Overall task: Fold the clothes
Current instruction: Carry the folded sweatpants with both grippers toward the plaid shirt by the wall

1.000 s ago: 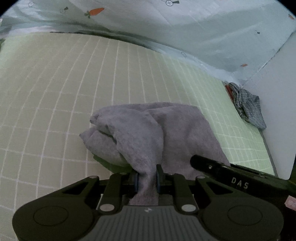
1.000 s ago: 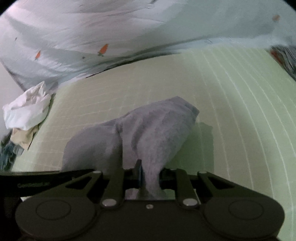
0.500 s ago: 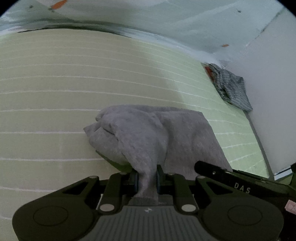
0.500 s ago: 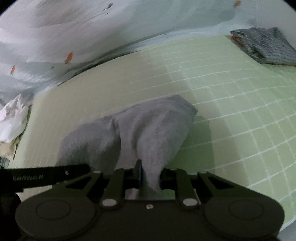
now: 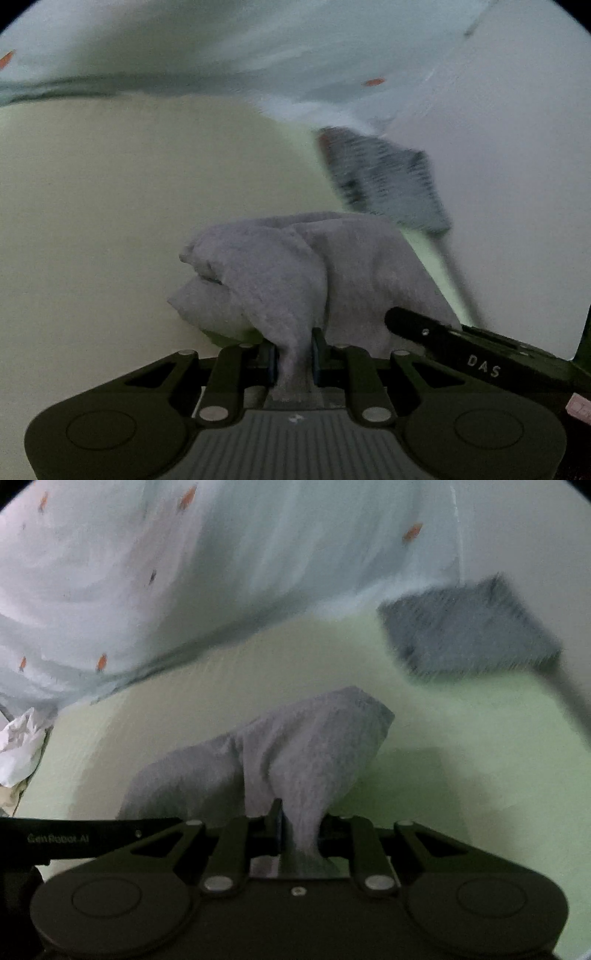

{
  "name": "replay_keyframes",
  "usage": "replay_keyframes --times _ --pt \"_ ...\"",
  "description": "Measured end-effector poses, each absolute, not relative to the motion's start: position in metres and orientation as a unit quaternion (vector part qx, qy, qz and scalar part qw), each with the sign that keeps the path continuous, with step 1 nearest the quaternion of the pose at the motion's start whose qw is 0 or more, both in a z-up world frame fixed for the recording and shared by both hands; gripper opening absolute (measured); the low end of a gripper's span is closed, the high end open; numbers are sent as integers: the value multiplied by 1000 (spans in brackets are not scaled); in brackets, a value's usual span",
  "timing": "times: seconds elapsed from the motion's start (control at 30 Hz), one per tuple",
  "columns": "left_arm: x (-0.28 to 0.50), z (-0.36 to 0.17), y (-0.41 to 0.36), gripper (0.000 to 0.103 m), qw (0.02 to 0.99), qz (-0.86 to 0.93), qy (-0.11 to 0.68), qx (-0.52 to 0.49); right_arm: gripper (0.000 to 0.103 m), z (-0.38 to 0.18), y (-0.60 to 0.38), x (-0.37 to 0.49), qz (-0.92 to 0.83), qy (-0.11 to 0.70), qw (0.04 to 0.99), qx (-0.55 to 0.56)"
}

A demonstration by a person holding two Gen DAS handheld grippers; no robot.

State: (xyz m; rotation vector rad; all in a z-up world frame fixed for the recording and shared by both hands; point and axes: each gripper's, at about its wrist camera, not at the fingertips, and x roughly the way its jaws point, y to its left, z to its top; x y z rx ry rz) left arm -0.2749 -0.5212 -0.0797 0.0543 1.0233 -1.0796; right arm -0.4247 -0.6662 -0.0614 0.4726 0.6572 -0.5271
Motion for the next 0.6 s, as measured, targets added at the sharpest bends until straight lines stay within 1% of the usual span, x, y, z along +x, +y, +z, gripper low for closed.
replay_keyframes --times 0.1,0.27,0.43,0.6 --pt "-297 -68 -575 18 736 -486 471 10 16 -45 -710 -454 -261 303 892 210" --pt "-328 -40 -655 18 741 -517 428 15 16 -20 -778 -488 -273 280 903 179" --pt "-326 -16 -737 18 746 -534 398 16 16 1 -850 -495 -289 241 912 163" --pt "-302 9 -805 18 759 -549 350 16 16 20 -928 -472 -298 203 922 138"
